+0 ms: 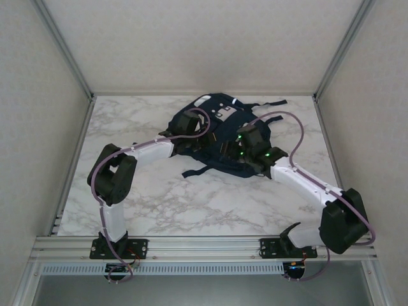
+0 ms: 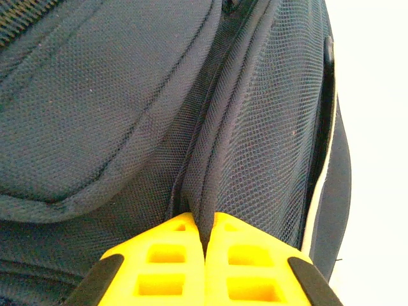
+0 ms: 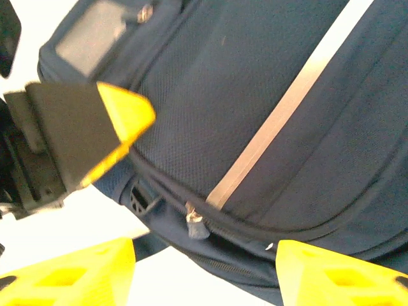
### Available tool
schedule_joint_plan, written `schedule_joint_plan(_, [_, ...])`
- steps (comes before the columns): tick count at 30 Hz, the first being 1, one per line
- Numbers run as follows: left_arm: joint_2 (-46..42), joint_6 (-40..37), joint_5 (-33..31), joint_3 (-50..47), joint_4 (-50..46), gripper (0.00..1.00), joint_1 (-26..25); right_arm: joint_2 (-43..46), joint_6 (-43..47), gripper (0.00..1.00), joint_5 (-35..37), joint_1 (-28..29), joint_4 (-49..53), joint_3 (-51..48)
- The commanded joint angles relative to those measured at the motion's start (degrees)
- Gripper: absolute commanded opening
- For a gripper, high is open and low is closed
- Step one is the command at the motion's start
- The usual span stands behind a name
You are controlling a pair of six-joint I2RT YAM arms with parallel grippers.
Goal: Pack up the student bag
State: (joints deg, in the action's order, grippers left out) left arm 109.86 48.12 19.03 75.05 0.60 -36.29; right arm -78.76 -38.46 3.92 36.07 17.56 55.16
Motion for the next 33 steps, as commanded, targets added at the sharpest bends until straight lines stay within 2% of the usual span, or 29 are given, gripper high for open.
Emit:
schedule_joint_plan(1, [-1.3, 1.4, 4.5, 1.9, 5.0, 0.00, -2.1, -4.8, -2.8, 0.55, 2.8, 2.7, -2.8, 0.5])
schedule_joint_plan(4, [-2.0, 1.6, 4.0, 1.4, 5.0, 0.00, -2.4, -8.3, -3.8, 0.50, 7.0, 4.9, -1.1, 3.0])
schedule_joint_plan(11, [-2.3, 3.0, 4.1, 0.7, 6.2, 0.00, -2.8, -14.5, -10.4, 0.48, 25.3, 9.3, 7.1, 6.7])
schedule_joint_plan(16, [-2.8, 2.6, 3.9, 0.6, 5.7, 0.00, -2.8, -17.1, -10.4, 0.37, 32.1, 9.9, 8.6, 7.8])
schedule_joint_plan(19, [-3.1, 2.3, 3.8, 0.4, 5.1, 0.00, -2.8, -17.5, -7.3, 0.26, 33.6, 9.8, 8.6, 8.5])
schedule_joint_plan(24, [-3.3, 1.9, 3.7, -0.1, 4.5, 0.00, -2.7, -15.9, 0.5, 0.08, 31.4, 9.3, 7.8, 8.3])
schedule_joint_plan(26, [-3.4, 1.7, 3.7, -0.5, 4.3, 0.00, -2.4, -14.5, 4.2, 0.01, 28.2, 8.3, 7.3, 7.1])
schedule_joint_plan(30, [-3.9, 0.2, 3.9, -0.6, 2.9, 0.00, -1.7, -11.3, 10.3, 0.00, 17.9, 4.0, 8.1, 4.7])
schedule_joint_plan(33, [-4.0, -1.3, 4.4, -0.5, 1.2, 0.00, -0.9, -9.9, 15.0, 0.00, 6.1, -0.6, 11.2, 4.4])
